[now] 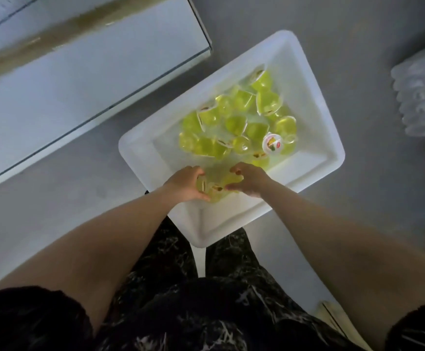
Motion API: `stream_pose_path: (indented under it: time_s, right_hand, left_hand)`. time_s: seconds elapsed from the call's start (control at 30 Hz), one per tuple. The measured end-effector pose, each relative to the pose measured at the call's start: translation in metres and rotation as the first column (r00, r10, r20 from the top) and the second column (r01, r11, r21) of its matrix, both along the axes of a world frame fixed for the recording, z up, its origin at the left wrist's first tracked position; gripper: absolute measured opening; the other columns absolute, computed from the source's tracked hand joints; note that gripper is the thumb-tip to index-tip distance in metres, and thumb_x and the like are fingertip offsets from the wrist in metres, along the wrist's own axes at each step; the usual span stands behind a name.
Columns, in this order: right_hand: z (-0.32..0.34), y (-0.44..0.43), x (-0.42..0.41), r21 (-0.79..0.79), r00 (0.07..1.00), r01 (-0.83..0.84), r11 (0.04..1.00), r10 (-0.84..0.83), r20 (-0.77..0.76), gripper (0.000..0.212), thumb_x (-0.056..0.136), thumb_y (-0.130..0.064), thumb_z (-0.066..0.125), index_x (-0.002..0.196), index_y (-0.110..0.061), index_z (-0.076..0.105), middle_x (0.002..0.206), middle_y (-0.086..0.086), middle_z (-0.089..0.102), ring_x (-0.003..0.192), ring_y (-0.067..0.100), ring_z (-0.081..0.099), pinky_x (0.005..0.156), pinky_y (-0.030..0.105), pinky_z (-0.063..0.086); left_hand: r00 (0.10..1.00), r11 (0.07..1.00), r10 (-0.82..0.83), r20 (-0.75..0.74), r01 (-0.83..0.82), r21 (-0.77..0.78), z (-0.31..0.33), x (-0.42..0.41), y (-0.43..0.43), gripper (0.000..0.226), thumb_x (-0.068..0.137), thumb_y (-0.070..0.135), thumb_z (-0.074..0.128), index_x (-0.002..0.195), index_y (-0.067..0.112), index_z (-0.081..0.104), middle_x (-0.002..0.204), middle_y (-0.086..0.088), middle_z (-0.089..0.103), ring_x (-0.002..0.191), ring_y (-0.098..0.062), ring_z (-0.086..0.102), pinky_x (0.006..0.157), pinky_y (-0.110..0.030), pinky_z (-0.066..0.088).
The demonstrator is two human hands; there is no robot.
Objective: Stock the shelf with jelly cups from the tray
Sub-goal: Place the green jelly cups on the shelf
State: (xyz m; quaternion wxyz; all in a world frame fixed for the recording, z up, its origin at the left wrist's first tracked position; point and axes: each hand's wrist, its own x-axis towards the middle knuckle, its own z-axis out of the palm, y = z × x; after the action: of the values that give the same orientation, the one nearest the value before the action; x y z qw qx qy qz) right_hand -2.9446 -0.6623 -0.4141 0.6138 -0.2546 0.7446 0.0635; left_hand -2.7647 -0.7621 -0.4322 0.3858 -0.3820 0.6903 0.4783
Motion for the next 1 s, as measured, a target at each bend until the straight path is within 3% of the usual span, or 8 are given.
stream_pose_path:
  time_s: [0.1, 0.3, 0.57, 0.73, 0.83, 0.93, 1.0]
  right_hand:
    - [-0.008, 0.001, 0.005, 0.004, 1.0, 0.002, 1.0, -0.002, -0.014, 0.068, 0.072, -0.037, 0.085, 0.131, -0.021, 0.055, 0.134, 0.0, 0.057, 0.122, 0.017, 0.053, 0.099, 0.025, 0.041]
    - [-0.02, -0.001, 0.005, 0.023, 1.0, -0.01, 1.0, 0.01, -0.01, 0.071, 0.068, -0.034, 0.088, 0.129, -0.019, 0.056, 0.127, 0.002, 0.059, 0.116, 0.019, 0.056, 0.098, 0.027, 0.045]
    - [-0.032, 0.004, 0.008, 0.017, 0.994, -0.102, 0.995, 0.103, -0.039, 0.073, 0.065, -0.036, 0.089, 0.128, -0.019, 0.056, 0.126, 0.0, 0.059, 0.116, 0.022, 0.055, 0.098, 0.034, 0.046]
    - [-0.028, 0.009, 0.001, 0.051, 0.997, 0.075, 0.996, -0.073, -0.027, 0.068, 0.065, -0.031, 0.089, 0.123, -0.017, 0.056, 0.112, -0.002, 0.058, 0.101, 0.019, 0.054, 0.082, 0.027, 0.044]
    - [-0.021, 0.011, -0.004, 0.05, 0.988, 0.15, 0.987, -0.149, -0.028, 0.07, 0.067, -0.035, 0.088, 0.125, -0.018, 0.052, 0.115, 0.001, 0.058, 0.106, 0.02, 0.055, 0.086, 0.028, 0.045]
    - [-0.002, 0.01, -0.009, 0.019, 0.953, 0.303, 0.953, -0.304, 0.023, 0.077, 0.068, -0.035, 0.088, 0.133, -0.021, 0.049, 0.125, 0.005, 0.056, 0.112, 0.023, 0.056, 0.095, 0.035, 0.049]
    - [0.017, 0.005, -0.013, 0.0, 0.908, 0.413, 0.911, -0.412, 0.072, 0.076, 0.07, -0.034, 0.087, 0.136, -0.021, 0.05, 0.127, 0.004, 0.054, 0.105, 0.021, 0.058, 0.087, 0.035, 0.053]
  left_hand:
    - [0.999, 0.999, -0.028, 0.016, 0.028, -0.027, -0.008, 0.002, 0.006, 0.087, 0.061, 0.051, 0.087, 0.132, 0.019, 0.049, 0.123, -0.003, 0.057, 0.111, -0.023, 0.056, 0.092, -0.042, 0.05]
    - [0.997, 0.995, -0.071, 0.006, 0.071, -0.075, -0.02, -0.002, 0.009, 0.078, 0.056, 0.055, 0.087, 0.119, 0.024, 0.052, 0.11, 0.001, 0.06, 0.103, -0.022, 0.057, 0.083, -0.037, 0.049]
    - [0.996, 0.995, -0.086, 0.005, 0.086, -0.049, -0.028, 0.0, 0.016, 0.074, 0.057, 0.052, 0.088, 0.117, 0.024, 0.057, 0.109, 0.0, 0.051, 0.103, -0.023, 0.057, 0.088, -0.039, 0.051]
    - [0.995, 0.995, -0.093, 0.035, 0.094, -0.016, -0.026, -0.004, 0.014, 0.072, 0.057, 0.053, 0.088, 0.115, 0.019, 0.061, 0.104, 0.001, 0.047, 0.098, -0.022, 0.055, 0.087, -0.038, 0.052]
    - [0.999, 1.0, -0.017, 0.029, 0.017, 0.02, -0.02, -0.002, 0.007, 0.071, 0.062, 0.047, 0.088, 0.116, 0.015, 0.057, 0.115, -0.001, 0.058, 0.101, -0.02, 0.057, 0.085, -0.033, 0.049]
    - [0.994, 0.994, 0.108, 0.013, -0.108, 0.019, 0.0, -0.001, -0.006, 0.071, 0.067, 0.043, 0.086, 0.122, 0.013, 0.052, 0.113, 0.004, 0.054, 0.105, -0.017, 0.053, 0.082, -0.027, 0.042]
    - [0.982, 0.982, 0.188, 0.007, -0.188, 0.002, 0.016, -0.002, -0.015, 0.073, 0.067, 0.046, 0.086, 0.122, 0.014, 0.051, 0.11, 0.004, 0.052, 0.101, -0.015, 0.051, 0.079, -0.026, 0.039]
